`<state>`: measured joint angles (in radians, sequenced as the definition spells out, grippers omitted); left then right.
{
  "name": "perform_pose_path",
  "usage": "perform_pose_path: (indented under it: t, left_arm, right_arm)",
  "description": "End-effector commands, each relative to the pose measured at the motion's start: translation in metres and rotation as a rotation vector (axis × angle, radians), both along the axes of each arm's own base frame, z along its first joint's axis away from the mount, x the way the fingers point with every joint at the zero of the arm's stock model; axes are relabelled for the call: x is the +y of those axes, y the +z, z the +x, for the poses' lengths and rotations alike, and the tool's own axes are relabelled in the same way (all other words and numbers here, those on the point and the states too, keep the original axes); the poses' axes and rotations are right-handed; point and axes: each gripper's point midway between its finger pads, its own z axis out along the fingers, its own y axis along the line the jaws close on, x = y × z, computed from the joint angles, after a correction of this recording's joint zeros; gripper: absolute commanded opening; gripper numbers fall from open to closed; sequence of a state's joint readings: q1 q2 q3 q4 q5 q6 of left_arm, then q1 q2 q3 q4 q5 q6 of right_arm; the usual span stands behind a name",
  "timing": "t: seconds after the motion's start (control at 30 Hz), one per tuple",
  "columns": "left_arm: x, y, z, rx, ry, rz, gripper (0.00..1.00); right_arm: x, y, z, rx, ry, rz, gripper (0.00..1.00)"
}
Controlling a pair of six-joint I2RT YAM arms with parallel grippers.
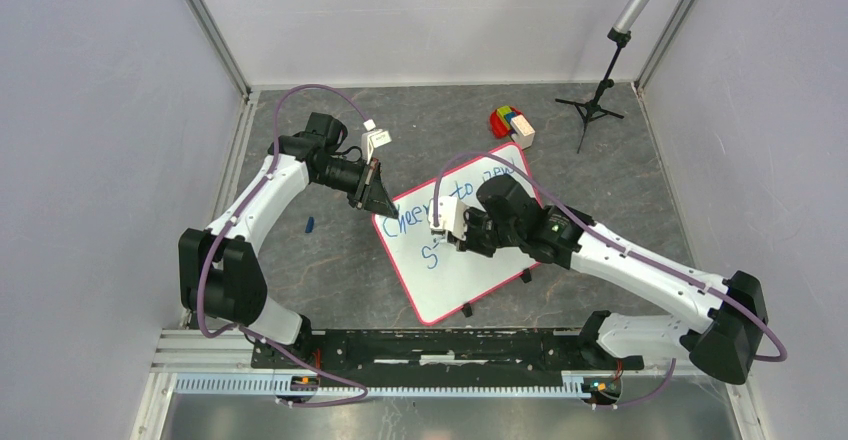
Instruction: Write a sentence on the whiteboard
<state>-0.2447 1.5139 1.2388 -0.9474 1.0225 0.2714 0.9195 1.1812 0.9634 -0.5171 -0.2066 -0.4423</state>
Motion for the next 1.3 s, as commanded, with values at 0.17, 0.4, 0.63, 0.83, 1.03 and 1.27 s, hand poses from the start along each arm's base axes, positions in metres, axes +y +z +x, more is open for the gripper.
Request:
perform_pose_path:
  t: [0.17,0.4,0.63,0.83,1.03,1.27]
  left_arm:
    - [0.002,0.001,0.013,-0.077,-0.001,0.035,0.02]
    - [0.002,0.000,0.012,-0.074,0.000,0.038,0.02]
    - [0.002,0.000,0.013,-0.074,0.000,0.037,0.02]
    - [0.001,0.001,0.012,-0.077,-0.002,0.033,0.02]
    - [0.001,0.002,0.011,-0.078,-0.003,0.030,0.02]
    - [0.000,0.003,0.011,-0.074,-0.006,0.022,0.02]
  right_arm:
    - [-0.021,-0.036,-0.014,0.046,-0.013,-0.063,0.00]
    - [-0.025,-0.032,-0.012,0.024,-0.022,-0.068,0.00]
    - [-0.026,-0.010,-0.002,-0.028,-0.041,-0.060,0.00]
    - [-0.020,0.012,-0.001,-0.044,-0.031,-0.016,0.00]
    - [-0.027,0.015,-0.005,-0.026,-0.046,0.019,0.00]
    - [-0.030,0.017,0.003,-0.021,-0.091,0.057,0.00]
